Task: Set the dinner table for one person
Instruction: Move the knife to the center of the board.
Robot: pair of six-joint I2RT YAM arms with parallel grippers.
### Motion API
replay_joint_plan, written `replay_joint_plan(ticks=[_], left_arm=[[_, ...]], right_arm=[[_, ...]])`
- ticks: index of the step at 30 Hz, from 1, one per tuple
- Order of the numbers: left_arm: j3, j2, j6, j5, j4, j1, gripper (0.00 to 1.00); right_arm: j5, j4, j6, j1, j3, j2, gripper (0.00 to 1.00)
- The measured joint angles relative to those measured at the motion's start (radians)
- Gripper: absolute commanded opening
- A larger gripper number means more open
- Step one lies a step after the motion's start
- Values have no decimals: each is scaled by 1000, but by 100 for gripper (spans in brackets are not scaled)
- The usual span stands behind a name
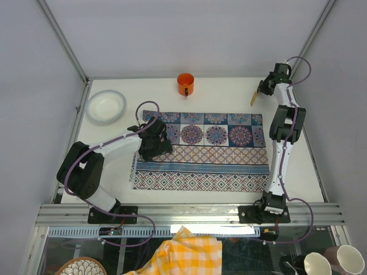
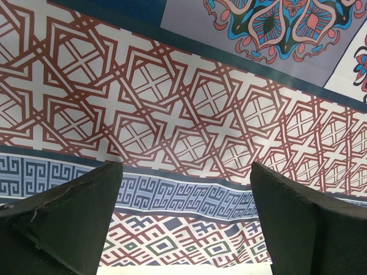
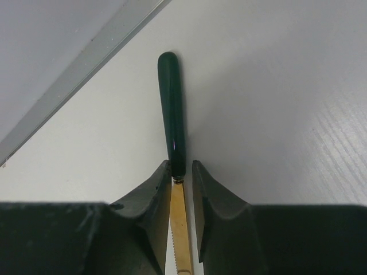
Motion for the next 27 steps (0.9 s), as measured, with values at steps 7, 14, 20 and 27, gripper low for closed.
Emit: replay_joint_plan(ticks=[7,14,20,27], left_arm=[[-2,0,0,0,0,0,99],[-2,-10,-2,-13,-6,0,99],[-5,-52,-5,-29,-9,-4,99],[-21,-87,-11,-38,-13,-5,99]], right_arm=[[3,40,-1,-1,-48,-21,23],[59,38,-39,-2,-150,-116,25],[80,40,-68,-2,-235,-253,29],[29,51,-90,18,-399,-456,51]])
